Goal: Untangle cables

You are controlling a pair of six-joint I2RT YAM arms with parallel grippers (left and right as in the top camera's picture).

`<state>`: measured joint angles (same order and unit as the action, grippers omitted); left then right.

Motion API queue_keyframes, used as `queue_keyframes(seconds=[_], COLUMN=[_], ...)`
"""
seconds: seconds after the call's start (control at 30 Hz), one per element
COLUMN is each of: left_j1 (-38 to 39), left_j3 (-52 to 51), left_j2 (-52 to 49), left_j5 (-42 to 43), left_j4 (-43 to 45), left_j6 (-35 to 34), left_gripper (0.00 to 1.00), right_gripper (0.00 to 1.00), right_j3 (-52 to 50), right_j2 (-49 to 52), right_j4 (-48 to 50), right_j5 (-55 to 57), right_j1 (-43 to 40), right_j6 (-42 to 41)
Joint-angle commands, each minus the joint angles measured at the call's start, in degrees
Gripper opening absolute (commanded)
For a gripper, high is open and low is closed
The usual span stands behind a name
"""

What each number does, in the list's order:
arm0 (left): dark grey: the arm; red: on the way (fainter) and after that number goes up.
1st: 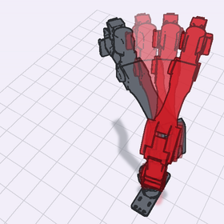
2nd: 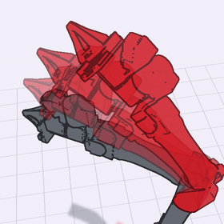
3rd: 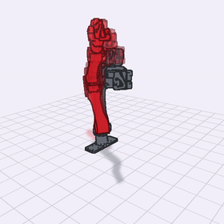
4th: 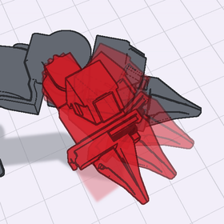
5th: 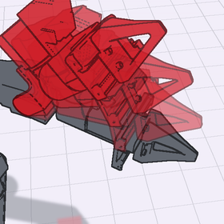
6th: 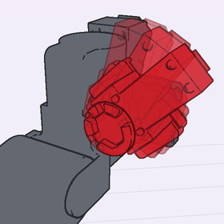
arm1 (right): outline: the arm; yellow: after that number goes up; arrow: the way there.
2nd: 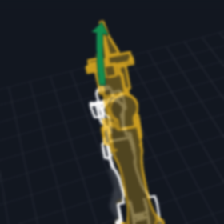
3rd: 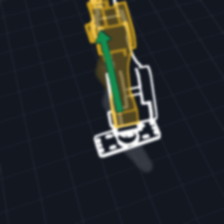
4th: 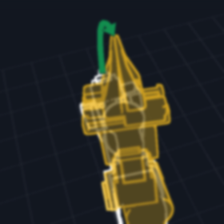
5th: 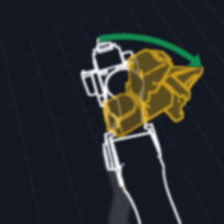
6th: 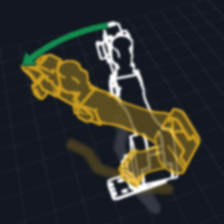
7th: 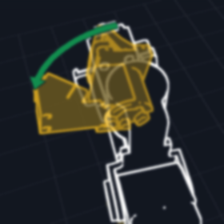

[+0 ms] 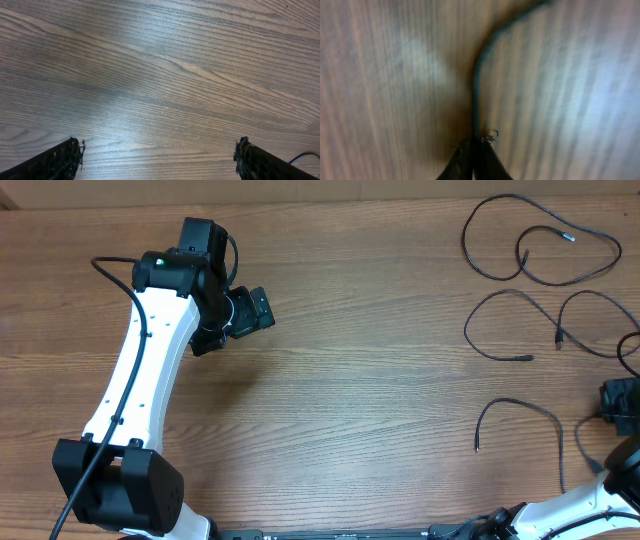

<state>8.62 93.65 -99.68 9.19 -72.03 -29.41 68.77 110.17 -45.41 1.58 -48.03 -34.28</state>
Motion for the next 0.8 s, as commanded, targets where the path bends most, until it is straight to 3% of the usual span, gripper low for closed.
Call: queue_keyframes(seconds=[0.0, 0.23, 0.77], left_j1=[0.0, 0.0, 0.0], left_j3=[0.0, 0.0, 0.0], left_j2=[-0.4, -0.4, -0.4], left_j5=[-0.4, -0.4, -0.4], left_j4=[0.0, 0.0, -0.4], left_j6=[1.1, 1.1, 1.2], left_gripper=[1.0, 1.0, 1.0], right_gripper=[0.04, 0.04, 0.08], right_j3=[-0.5, 0.5, 3.7], right_j2=[1.1, 1.1, 1.1], right_j4=[0.8, 2.7, 4.1], right_j5=[-9.5, -19.4, -18.6], right_j1=[-0.1, 1.1, 5.6], right_j6=[0.2, 0.3, 3.7])
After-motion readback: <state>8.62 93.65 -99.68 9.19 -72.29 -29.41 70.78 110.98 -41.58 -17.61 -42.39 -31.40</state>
